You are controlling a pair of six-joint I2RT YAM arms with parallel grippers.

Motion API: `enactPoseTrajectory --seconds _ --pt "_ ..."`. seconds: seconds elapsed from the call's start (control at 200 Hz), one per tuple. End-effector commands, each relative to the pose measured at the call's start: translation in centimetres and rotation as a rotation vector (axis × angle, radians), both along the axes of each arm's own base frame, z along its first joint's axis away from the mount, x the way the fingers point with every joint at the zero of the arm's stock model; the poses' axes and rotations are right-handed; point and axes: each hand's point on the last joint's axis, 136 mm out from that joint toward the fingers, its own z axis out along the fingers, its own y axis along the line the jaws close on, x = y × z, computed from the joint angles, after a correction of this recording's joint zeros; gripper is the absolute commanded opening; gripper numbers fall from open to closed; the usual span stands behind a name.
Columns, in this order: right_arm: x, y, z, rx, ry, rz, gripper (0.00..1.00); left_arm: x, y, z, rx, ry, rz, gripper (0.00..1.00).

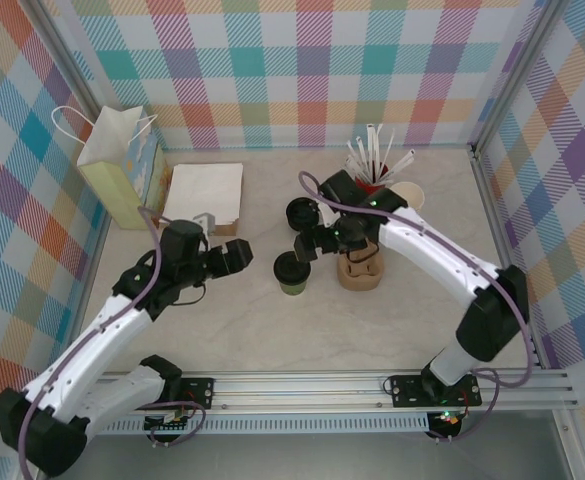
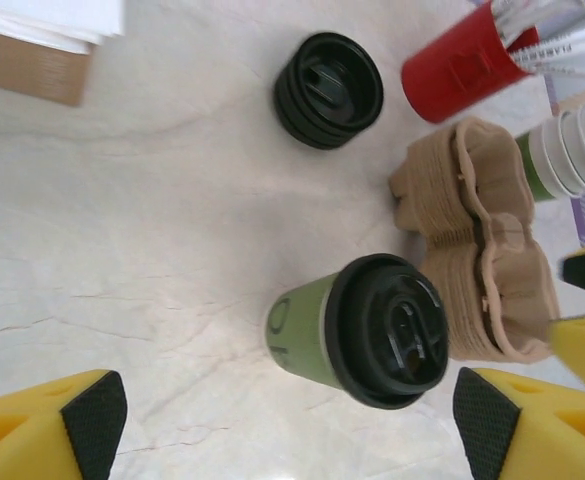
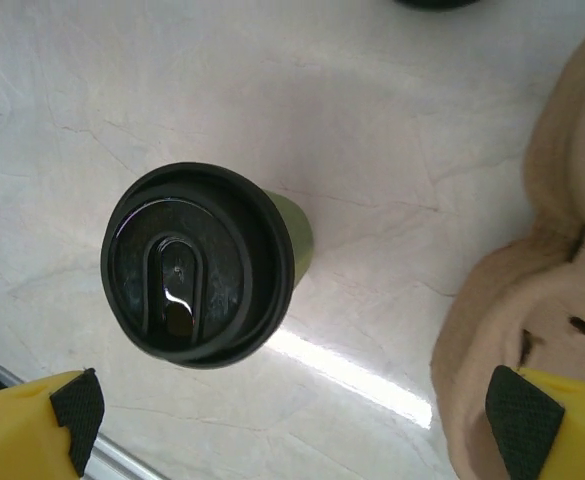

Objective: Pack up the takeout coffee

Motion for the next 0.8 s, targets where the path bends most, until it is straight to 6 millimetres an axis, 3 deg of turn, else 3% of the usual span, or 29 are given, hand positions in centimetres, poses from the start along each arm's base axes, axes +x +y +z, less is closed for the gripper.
enactPoseTrajectory --seconds 0.0,0.125,0.25,0.4,0.515,0.795 --pt "0.8 -1.0 2.1 0.027 -0.172 -0.006 1.0 -0.6 2.8 -1.0 0.072 -0.03 0.088 0.9" --pt "0.4 -2.0 3.2 0.076 -0.266 -0.03 1.0 -1.3 3.5 -1.4 0.078 -0.044 0.103 0.92" --pt "1.0 -4.6 3.9 0.093 -0.374 -0.185 1.0 -1.5 3.6 -1.9 0.085 -0.034 0.096 0.93" --pt "0.8 -5.2 2.7 0.035 -0.325 -0.179 1.0 -1.5 3.7 -2.0 0.091 -0.028 0.103 0.93" --pt "0.2 -4.0 1.6 -0.004 -0.274 -0.143 1.0 -1.7 4.2 -2.1 0.112 -0.025 0.114 0.93" --pt "-1.8 2.4 -0.6 -0.108 -0.17 0.024 1.0 -2.3 4.7 -2.1 0.136 -0.027 0.111 0.93"
